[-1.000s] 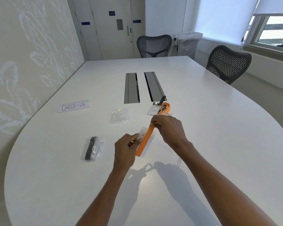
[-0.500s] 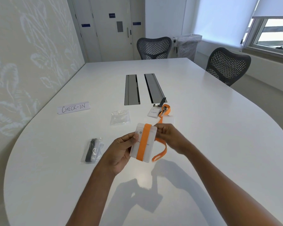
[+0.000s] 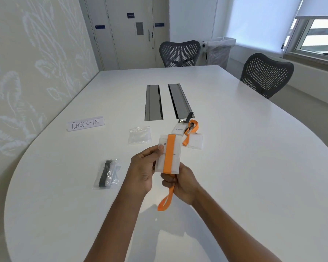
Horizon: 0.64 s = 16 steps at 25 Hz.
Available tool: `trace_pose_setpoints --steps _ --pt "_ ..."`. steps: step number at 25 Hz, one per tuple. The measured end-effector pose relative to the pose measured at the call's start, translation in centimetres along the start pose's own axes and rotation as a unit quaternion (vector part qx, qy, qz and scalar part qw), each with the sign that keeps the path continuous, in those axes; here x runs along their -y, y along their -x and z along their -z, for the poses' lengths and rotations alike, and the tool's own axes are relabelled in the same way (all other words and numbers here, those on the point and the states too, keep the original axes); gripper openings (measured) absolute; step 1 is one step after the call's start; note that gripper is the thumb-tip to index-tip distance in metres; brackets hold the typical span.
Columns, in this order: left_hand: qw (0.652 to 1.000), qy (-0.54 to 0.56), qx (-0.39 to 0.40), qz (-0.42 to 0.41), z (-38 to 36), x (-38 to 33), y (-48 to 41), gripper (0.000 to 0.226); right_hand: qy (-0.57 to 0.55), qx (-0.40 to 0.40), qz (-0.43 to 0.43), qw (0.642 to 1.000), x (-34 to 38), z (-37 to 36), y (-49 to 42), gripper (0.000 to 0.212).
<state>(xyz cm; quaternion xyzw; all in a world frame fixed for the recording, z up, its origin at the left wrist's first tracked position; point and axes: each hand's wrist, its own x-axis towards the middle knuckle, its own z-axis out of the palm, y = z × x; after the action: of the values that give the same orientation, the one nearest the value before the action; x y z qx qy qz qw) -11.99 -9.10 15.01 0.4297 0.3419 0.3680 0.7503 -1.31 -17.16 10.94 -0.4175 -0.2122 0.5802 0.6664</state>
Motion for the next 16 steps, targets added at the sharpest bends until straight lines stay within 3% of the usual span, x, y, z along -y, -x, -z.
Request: trace_pose_setpoints --steps 3,5,7,10,16 --pt "0.998 0.016 -0.056 -0.005 -0.5 0.3 -0.4 0.009 0.061 -0.086 0.094 0.990 -1.5 -0.8 0.2 0.025" --pt "0.996 0.041 -0.081 -0.008 -0.6 0.5 -0.8 0.006 0.188 -0.114 0.176 0.959 -2.5 -1.2 0.6 0.015" --pt "0.994 0.039 -0.102 -0.022 -0.6 0.6 -1.1 0.004 0.300 -0.135 0.218 0.919 -3.3 -1.4 1.0 0.019" --pt "0.989 0.017 -0.136 -0.050 -0.7 0.7 -1.4 0.007 0.363 -0.134 0.198 0.901 -3.9 -1.5 1.6 0.029" --pt "0.976 -0.023 -0.189 -0.107 -0.2 1.9 -1.8 0.002 0.359 -0.114 0.129 0.917 -3.1 -2.5 2.9 0.037"
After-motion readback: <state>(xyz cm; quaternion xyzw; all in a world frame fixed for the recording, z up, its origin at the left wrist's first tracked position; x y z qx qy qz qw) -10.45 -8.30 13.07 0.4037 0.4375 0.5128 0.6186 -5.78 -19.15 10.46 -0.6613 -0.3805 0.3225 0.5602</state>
